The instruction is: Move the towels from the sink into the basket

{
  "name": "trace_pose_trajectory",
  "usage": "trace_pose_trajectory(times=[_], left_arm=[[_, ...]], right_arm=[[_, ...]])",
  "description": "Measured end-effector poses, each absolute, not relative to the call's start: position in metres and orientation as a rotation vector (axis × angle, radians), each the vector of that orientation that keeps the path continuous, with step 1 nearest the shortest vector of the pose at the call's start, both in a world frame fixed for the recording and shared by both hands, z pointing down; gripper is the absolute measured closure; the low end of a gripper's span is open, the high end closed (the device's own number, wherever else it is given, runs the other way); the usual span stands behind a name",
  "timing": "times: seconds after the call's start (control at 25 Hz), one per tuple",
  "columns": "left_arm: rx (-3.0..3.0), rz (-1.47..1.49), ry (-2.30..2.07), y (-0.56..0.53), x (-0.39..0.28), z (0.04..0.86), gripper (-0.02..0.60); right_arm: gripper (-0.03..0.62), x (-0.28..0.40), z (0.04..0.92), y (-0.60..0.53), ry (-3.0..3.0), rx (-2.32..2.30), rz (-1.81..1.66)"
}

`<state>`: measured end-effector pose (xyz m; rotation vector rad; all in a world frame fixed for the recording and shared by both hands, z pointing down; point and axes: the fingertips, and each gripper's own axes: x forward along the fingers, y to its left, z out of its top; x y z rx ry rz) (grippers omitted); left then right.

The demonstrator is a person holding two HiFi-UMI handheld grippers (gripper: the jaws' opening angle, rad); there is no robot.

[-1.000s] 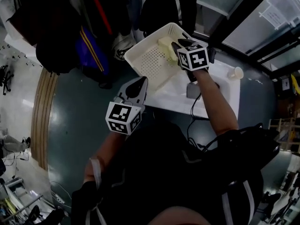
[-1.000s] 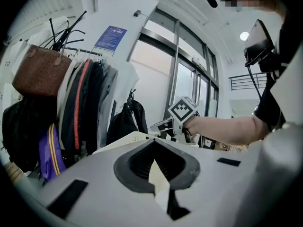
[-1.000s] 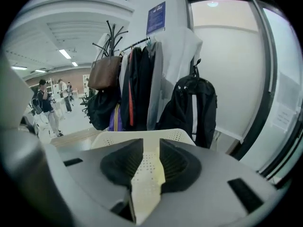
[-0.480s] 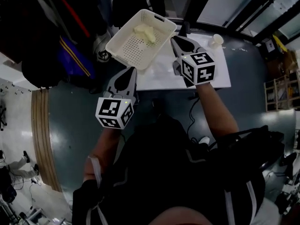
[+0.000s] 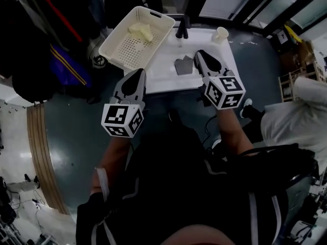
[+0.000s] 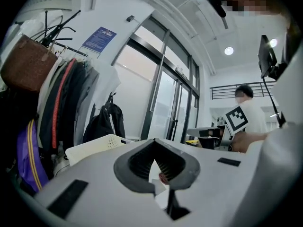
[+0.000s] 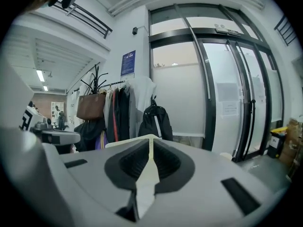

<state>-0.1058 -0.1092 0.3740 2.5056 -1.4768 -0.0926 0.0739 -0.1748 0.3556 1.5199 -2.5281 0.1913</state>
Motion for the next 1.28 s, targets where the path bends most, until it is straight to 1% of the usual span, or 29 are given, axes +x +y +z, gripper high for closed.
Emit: trace_pose_trajectory(times=[0.44, 0.64, 0.68, 0.76, 0.88, 1.04, 1.12, 1.28], left_arm=[[2.518, -0.001, -1.460, -0.146, -0.048, 0.377, 0.578], [2.481, 0.065, -1.467, -0.165, -0.029, 0.389, 0.578], [2.472, 0.069, -1.472, -0.169, -0.026, 0.390, 0.578], [2.460, 0.086, -1.475, -0.177, -0.018, 0.396, 0.578], [2.431, 0.126, -1.480, -0.186, -0.007, 0.408, 0.578], [2.389, 0.174, -1.494, -0.198, 0.005, 0.424, 0.578], [2.370, 0.199, -1.489, -0.203, 0.012, 0.436, 0.578], [2.322, 0.231, -1.516, -0.219, 0.015, 0.459, 0.578]], right_arm=[[0.559, 0.127, 0.373, -0.209, -2.542, 1.439, 0.200], [0.557, 0.145, 0.410, -0.230, -2.495, 1.343, 0.248], [0.547, 0.148, 0.419, -0.234, -2.485, 1.316, 0.258], [0.504, 0.152, 0.440, -0.244, -2.466, 1.264, 0.284], [0.480, 0.158, 0.471, -0.257, -2.433, 1.191, 0.315], [0.433, 0.159, 0.509, -0.274, -2.389, 1.075, 0.329], [0.372, 0.157, 0.530, -0.285, -2.368, 1.017, 0.320], [0.354, 0.151, 0.575, -0.301, -2.321, 0.901, 0.342]])
